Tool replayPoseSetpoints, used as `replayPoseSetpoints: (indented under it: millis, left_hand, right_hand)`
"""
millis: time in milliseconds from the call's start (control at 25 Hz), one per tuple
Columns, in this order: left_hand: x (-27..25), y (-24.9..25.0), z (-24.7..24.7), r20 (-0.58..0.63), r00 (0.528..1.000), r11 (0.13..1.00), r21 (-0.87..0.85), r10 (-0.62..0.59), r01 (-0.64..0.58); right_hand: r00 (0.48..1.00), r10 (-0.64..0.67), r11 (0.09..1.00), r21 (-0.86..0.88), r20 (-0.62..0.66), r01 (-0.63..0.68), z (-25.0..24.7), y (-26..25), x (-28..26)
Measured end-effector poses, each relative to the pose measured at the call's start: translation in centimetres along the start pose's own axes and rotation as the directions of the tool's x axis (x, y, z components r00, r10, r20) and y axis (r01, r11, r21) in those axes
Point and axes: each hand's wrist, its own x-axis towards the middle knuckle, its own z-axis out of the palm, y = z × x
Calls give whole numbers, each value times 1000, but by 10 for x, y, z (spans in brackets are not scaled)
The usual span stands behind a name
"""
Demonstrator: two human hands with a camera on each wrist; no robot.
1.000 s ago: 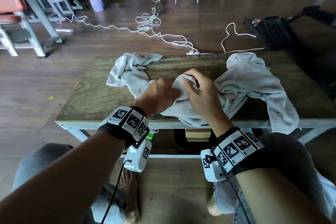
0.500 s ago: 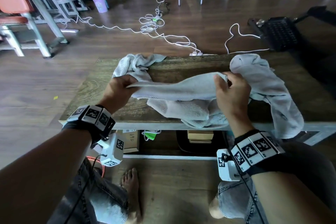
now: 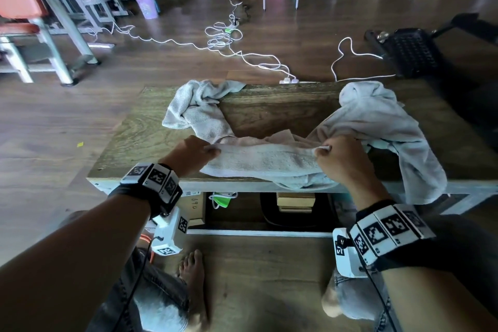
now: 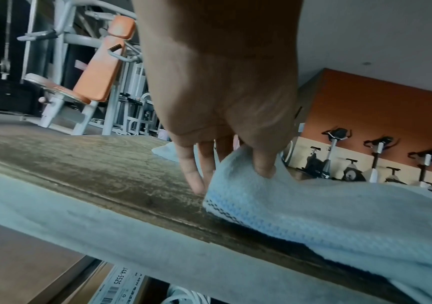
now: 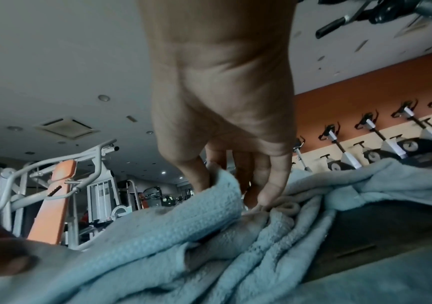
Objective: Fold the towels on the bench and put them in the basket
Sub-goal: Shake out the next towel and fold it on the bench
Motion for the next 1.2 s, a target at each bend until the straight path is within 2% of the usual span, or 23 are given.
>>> replayPoseSetpoints:
  millis: [40, 160, 200, 320, 400, 480, 600, 640, 720, 800, 880, 920, 1040, 1120, 1200]
  left_hand:
    - [3, 1, 3, -11, 999, 999, 16, 34, -34]
    - [13, 12, 12, -83, 990, 987, -106, 114, -122]
    - [17, 20, 14, -38, 987, 984, -79, 158, -161]
    - [28, 41, 22, 224, 953, 976, 34, 202, -215]
    - [40, 48, 27, 281, 927, 957, 81, 246, -279]
    - [47, 51, 27, 253, 907, 921, 112, 336, -372]
    - [60, 61, 0, 267, 863, 874, 120, 429, -472]
    - [66, 68, -17, 224, 861, 873, 72, 456, -481]
    - [85, 86, -57, 19, 876, 876, -12, 483, -483]
    - [114, 110, -97, -183, 860, 867, -65, 477, -495]
    - [156, 135, -135, -326, 849, 877, -105, 415, -469]
    - [180, 144, -150, -393, 828, 885, -73, 399, -461]
    - [245, 145, -180, -505, 790, 918, 11, 347, -396]
    - [267, 131, -184, -567, 787, 950, -23, 243, -310]
    - [276, 114, -177, -580, 795, 966, -48, 180, -254]
  right_hand:
    - [999, -52, 998, 21, 1, 52, 3, -1, -1]
    - [973, -218, 976, 0, 71, 219, 15, -10, 3]
    - [962, -250, 966, -38, 107, 255, 17, -14, 4]
    - [930, -278, 937, -144, 240, 317, 15, -30, 9]
    - [909, -259, 915, -220, 327, 340, 12, -36, 11]
    - [898, -290, 887, -261, 329, 382, 8, -40, 11]
    - [928, -301, 949, -32, 222, 315, -13, -41, 23]
    - [941, -303, 953, 29, 153, 302, -24, -45, 34]
    - [944, -330, 940, 83, -20, 330, -53, -62, 69]
    - [918, -354, 924, 83, -178, 373, -85, -86, 115]
    - [885, -357, 921, 43, -298, 386, -115, -109, 174]
    - [865, -362, 920, 17, -348, 392, -126, -117, 203]
    - [824, -343, 926, -13, -451, 378, -144, -124, 273]
    - [830, -336, 934, -40, -445, 356, -142, -112, 295]
    - [849, -311, 948, -81, -427, 307, -134, -93, 300]
